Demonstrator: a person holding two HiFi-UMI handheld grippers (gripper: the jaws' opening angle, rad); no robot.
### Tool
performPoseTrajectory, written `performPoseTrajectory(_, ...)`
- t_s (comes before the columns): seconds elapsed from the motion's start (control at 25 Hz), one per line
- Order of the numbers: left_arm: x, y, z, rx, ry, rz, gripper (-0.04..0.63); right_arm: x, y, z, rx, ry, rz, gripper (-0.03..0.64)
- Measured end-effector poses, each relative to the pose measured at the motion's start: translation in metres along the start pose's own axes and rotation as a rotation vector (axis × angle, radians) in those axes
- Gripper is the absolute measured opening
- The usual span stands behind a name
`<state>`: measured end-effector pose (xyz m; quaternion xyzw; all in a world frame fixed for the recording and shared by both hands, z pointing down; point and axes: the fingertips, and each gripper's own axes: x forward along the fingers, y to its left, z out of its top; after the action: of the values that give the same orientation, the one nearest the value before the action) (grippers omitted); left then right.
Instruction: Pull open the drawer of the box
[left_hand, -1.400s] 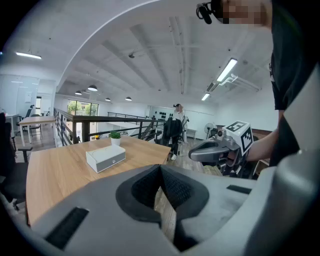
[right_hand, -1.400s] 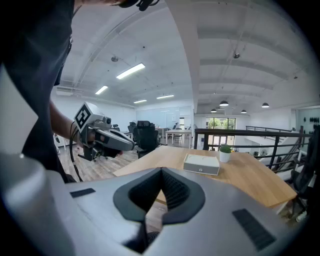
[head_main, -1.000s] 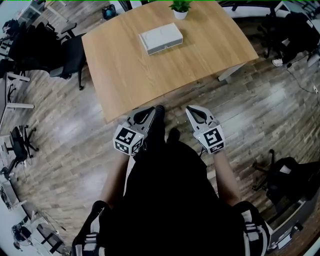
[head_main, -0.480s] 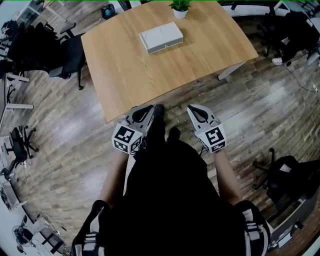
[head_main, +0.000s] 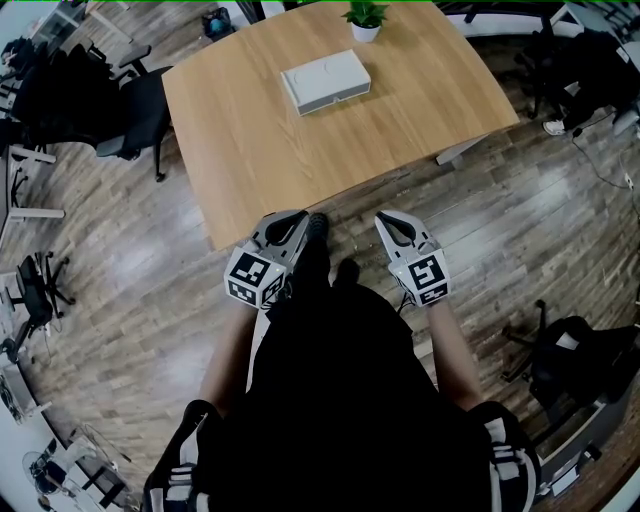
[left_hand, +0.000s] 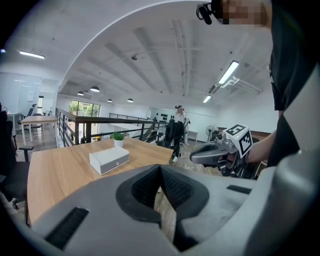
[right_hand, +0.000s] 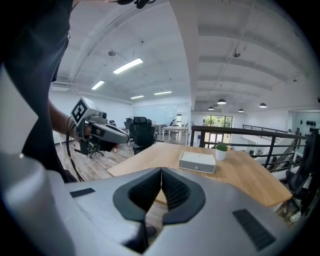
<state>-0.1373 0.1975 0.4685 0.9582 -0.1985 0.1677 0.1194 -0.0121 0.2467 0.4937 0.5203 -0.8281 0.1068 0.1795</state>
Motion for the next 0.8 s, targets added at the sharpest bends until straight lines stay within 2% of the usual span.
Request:
performPoseTrajectory(0.36, 0.018, 0.039, 0.013, -0.014, 0.005, -0.006, 0.021, 0.033, -0.018, 0.012, 0.021, 0.019, 0.006, 0.025)
performPoseTrajectory(0.8, 0.058, 0.085, 0.036, -0.022, 0.006, -0.053, 0.021, 0.076, -0.055, 0.024, 0.026, 0.059, -0.027, 0.025)
